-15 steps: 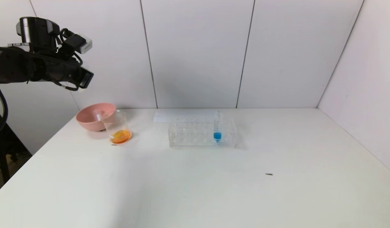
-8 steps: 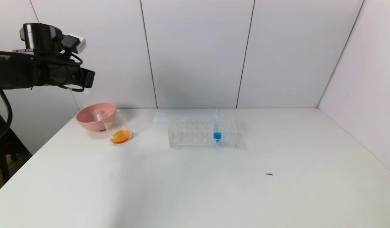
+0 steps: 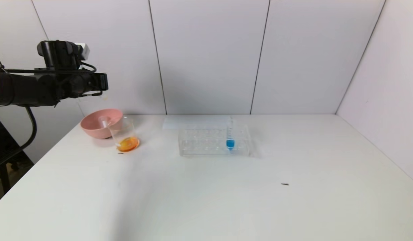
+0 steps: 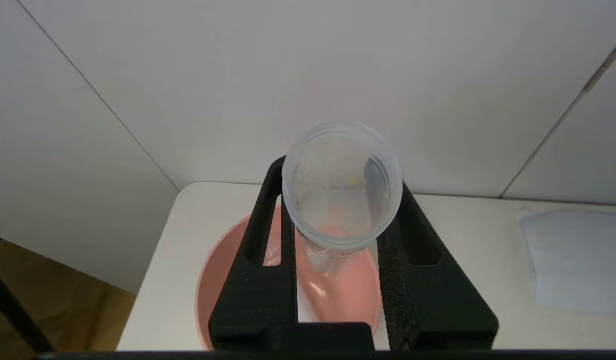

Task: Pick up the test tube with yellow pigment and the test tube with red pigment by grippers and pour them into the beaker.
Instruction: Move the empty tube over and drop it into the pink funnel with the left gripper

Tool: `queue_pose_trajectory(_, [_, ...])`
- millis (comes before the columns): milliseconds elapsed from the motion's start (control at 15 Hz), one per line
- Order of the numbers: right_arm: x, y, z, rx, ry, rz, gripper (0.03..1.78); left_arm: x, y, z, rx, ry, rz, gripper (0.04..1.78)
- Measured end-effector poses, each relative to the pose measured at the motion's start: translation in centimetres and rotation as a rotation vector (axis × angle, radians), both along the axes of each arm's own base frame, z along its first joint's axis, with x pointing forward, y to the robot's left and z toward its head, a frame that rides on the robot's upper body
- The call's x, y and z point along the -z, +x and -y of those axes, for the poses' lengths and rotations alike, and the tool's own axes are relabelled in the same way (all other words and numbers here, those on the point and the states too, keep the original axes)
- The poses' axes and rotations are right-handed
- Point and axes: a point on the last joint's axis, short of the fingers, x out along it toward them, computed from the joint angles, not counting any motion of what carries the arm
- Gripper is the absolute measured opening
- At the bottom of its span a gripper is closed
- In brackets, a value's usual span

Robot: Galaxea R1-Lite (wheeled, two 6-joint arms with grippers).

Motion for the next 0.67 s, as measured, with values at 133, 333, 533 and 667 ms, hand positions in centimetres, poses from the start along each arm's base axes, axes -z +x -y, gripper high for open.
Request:
queue_pose_trajectory(133, [0.0, 0.0, 0.0, 0.000, 0.000, 0.000, 1.70, 1.5, 0.5, -0.1, -0.014, -0.047, -0.018, 0.47])
queue_pose_trajectory(333, [0.0, 0.0, 0.0, 0.000, 0.000, 0.000, 1.70, 3.5, 0.6, -0.9, -0.046, -0.113, -0.071, 0.47])
queue_pose_trajectory(533, [0.0, 0.0, 0.0, 0.000, 0.000, 0.000, 1.70, 5.0, 0.8, -1.3, -0.054, -0.138, -0.108, 0.47])
queue_pose_trajectory(667, [0.0, 0.0, 0.0, 0.000, 0.000, 0.000, 1.70, 5.6, 1.1, -1.4, -0.055, -0.143, -0.120, 0.47])
